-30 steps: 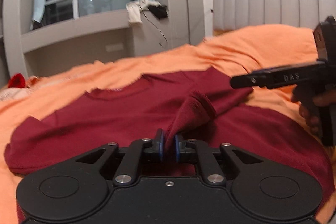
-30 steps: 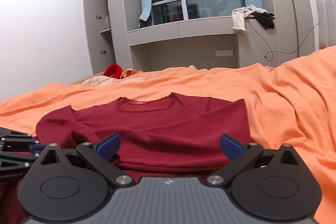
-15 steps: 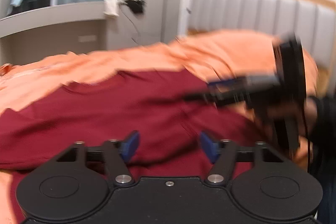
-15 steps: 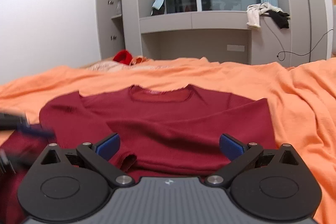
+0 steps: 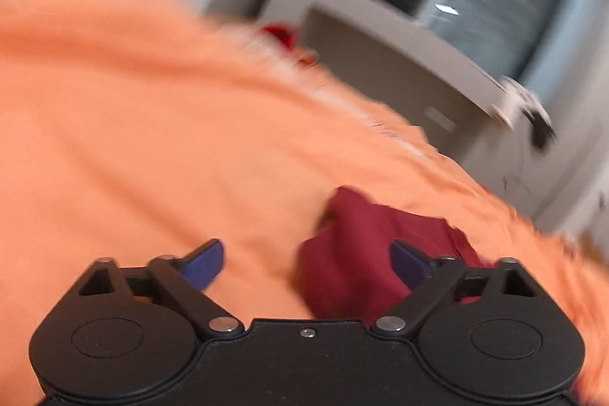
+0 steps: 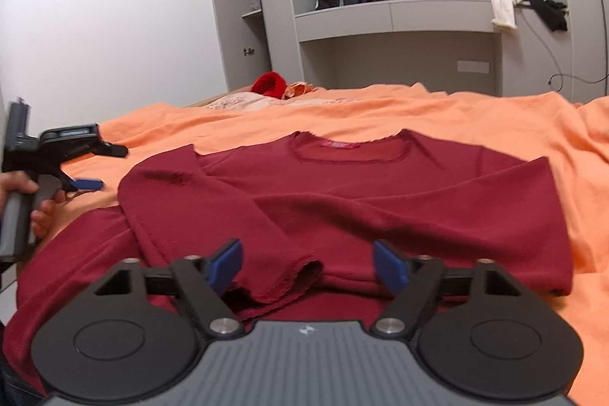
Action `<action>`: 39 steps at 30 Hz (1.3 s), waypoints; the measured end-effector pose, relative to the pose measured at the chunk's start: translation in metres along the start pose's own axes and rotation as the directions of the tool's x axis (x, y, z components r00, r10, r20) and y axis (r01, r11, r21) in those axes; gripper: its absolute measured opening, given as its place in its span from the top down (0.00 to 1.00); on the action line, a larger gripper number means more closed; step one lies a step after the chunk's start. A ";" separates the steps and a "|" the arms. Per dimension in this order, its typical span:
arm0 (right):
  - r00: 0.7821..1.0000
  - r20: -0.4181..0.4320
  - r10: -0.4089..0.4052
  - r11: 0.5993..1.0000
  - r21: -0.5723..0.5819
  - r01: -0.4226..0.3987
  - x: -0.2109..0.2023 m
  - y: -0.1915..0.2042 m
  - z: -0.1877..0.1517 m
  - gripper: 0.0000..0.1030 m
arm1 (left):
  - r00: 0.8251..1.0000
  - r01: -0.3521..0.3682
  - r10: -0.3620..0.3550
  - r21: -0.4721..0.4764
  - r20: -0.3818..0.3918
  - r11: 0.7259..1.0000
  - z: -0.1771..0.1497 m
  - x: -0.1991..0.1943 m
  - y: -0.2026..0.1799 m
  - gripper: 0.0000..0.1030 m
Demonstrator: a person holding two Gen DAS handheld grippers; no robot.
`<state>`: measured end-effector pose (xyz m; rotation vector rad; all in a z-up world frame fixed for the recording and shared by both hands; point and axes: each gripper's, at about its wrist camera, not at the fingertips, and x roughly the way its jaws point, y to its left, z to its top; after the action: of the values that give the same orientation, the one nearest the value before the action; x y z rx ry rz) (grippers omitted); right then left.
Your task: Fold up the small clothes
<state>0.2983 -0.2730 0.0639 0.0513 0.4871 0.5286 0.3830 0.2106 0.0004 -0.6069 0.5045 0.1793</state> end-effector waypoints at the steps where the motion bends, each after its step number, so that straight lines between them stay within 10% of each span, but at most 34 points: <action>1: 1.000 -0.004 0.003 1.000 0.001 -0.003 0.000 0.000 -0.001 0.46 | 1.000 0.008 -0.009 -0.051 -0.010 0.999 0.001 0.004 0.007 0.23; 4: 1.000 -0.013 0.008 1.000 0.008 -0.008 0.002 0.000 -0.002 0.73 | 1.000 0.027 -0.028 -0.074 -0.010 0.997 0.003 0.010 0.005 0.40; 10: 1.000 0.000 0.016 1.000 -0.002 -0.016 -0.005 0.001 -0.004 0.95 | 0.998 0.051 -0.052 -0.019 -0.046 0.999 -0.006 0.023 -0.019 0.92; 16: 0.999 -0.030 0.016 0.999 -0.044 -0.018 -0.008 0.010 -0.006 0.96 | 0.996 0.012 -0.009 -0.033 0.094 0.999 -0.009 0.001 -0.026 0.95; 21: 0.999 -0.045 0.020 0.999 -0.036 -0.022 -0.004 0.008 -0.007 0.96 | 1.000 -0.005 0.001 -0.157 -0.022 0.988 -0.011 0.022 -0.001 0.92; 39: 0.999 -0.036 0.011 1.000 -0.012 -0.011 -0.005 0.004 -0.012 0.95 | 0.997 0.081 -0.074 -0.300 0.035 0.950 -0.010 0.010 0.020 0.99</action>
<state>0.2869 -0.2726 0.0560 0.0333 0.5189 0.5442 0.3816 0.2208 -0.0216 -0.9211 0.4326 0.1904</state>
